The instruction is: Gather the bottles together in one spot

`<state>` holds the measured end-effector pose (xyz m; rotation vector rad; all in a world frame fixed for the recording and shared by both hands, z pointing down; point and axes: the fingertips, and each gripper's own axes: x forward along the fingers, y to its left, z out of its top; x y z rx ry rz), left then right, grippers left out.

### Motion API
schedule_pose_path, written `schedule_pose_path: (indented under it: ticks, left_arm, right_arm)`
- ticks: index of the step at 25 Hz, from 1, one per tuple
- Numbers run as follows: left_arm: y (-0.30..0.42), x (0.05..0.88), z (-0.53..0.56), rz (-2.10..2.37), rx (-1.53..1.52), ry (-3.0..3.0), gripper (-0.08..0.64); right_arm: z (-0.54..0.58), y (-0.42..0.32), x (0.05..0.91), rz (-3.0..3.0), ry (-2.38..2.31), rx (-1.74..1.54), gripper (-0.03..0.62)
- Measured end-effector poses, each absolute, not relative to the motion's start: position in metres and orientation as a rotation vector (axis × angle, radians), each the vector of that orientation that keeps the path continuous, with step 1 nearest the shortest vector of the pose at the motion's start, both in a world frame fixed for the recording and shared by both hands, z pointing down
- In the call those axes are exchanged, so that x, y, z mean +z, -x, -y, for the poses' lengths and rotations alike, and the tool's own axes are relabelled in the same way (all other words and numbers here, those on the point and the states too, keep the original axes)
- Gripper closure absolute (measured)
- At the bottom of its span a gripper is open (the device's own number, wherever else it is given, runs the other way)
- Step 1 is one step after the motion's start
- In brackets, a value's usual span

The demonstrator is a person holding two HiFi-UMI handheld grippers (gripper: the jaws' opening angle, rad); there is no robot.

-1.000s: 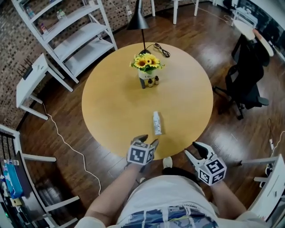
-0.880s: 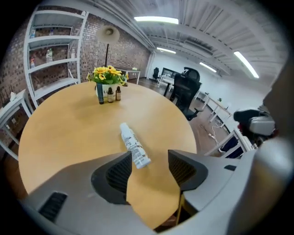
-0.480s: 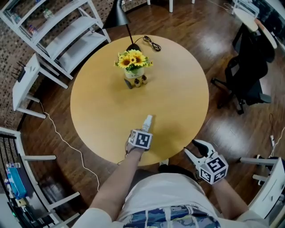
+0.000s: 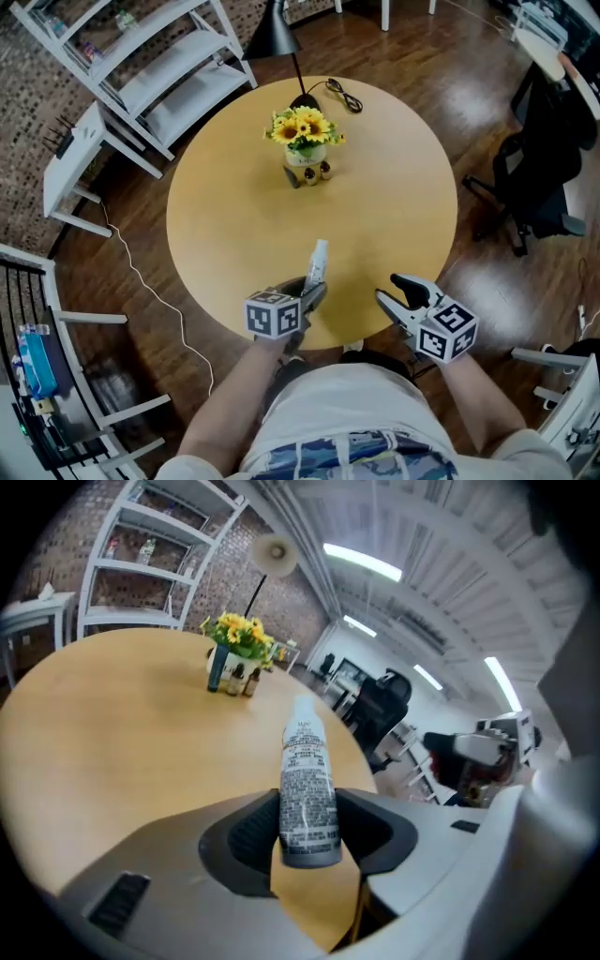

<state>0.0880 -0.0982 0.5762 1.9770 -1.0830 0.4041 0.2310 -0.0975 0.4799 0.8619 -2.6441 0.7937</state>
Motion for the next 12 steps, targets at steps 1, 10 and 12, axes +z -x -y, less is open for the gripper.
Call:
schedule_pose_path:
  ticks: [1,10,12]
  left_arm:
    - [-0.09,0.559,0.093,1.056,0.34,-2.022,0.37]
    - [-0.066,0.459,0.022,0.878,0.085,-2.365,0.37]
    - [-0.055,0.45,0.003,0.845,0.063,-2.403,0.37]
  right_arm:
    - [0.101,-0.22,0.474,2.666,-0.836,0.803,0.371]
    - [0.084,-0.091,0.4,2.842,-0.542,0.901,0.375]
    - [0.066,-0.065,0.389,2.85,-0.464,0.941,0.374]
